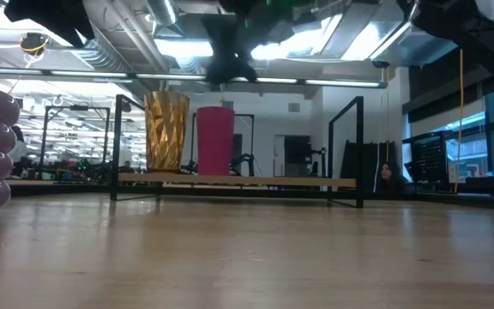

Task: Stack small to large cups/mugs on shelf
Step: Prepare the purple mug on the table

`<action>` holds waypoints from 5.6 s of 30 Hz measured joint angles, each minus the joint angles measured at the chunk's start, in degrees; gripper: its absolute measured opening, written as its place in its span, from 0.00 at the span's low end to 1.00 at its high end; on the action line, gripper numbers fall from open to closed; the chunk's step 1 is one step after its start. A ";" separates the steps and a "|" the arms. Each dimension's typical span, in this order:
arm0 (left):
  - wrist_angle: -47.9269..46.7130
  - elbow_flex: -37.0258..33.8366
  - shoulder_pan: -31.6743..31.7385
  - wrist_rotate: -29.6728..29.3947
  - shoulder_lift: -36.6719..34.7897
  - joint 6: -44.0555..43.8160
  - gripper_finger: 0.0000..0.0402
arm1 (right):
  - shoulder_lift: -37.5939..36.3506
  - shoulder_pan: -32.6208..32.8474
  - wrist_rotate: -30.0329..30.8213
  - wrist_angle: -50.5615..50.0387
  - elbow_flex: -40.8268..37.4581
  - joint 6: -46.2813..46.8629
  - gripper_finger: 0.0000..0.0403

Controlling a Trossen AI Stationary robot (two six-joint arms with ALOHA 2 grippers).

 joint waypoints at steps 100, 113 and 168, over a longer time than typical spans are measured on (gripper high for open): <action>41.97 -23.89 -6.35 18.67 10.12 11.90 0.07 | -20.61 14.42 14.22 4.59 -0.50 1.58 0.30; 51.01 -12.77 10.64 27.52 25.42 37.79 0.07 | -37.28 13.60 38.31 -3.00 -0.33 1.51 0.30; 32.58 31.74 17.22 29.75 61.00 32.61 0.22 | -39.91 14.10 47.58 -13.16 -10.64 12.12 0.30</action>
